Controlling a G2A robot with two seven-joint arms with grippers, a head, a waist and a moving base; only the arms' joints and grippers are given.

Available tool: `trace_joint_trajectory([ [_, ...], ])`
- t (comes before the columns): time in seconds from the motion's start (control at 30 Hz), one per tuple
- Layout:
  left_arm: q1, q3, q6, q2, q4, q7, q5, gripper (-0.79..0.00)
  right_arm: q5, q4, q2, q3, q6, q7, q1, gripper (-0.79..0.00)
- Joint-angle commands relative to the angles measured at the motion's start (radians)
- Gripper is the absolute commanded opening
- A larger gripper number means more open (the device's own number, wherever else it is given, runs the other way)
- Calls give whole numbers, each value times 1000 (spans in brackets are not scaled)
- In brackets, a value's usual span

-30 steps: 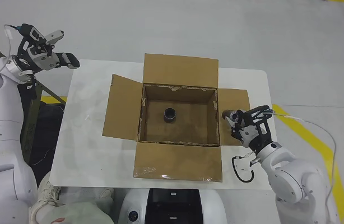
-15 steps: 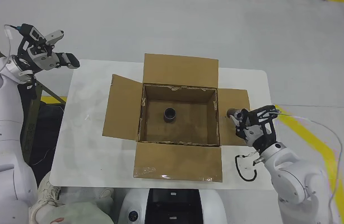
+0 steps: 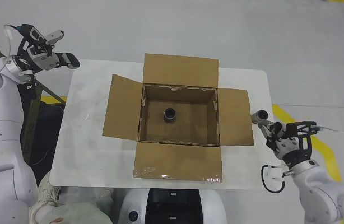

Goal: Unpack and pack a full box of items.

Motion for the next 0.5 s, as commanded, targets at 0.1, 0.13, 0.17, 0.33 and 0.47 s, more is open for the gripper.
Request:
trace_joint_trajectory([
  [0.1, 0, 0, 0, 0, 0, 0, 0, 0, -5, 59, 2, -4, 13, 17, 1, -785],
  [0.13, 0, 0, 0, 0, 0, 0, 0, 0, -13, 74, 2, -11, 16, 23, 6, -785],
  [0.17, 0, 0, 0, 0, 0, 0, 0, 0, -19, 89, 3, -17, 22, 27, 13, -785],
  [0.33, 0, 0, 0, 0, 0, 0, 0, 0, -38, 160, 3, -54, 60, 50, 56, -785],
  [0.47, 0, 0, 0, 0, 0, 0, 0, 0, -52, 217, 4, -87, 87, 70, 101, -785],
])
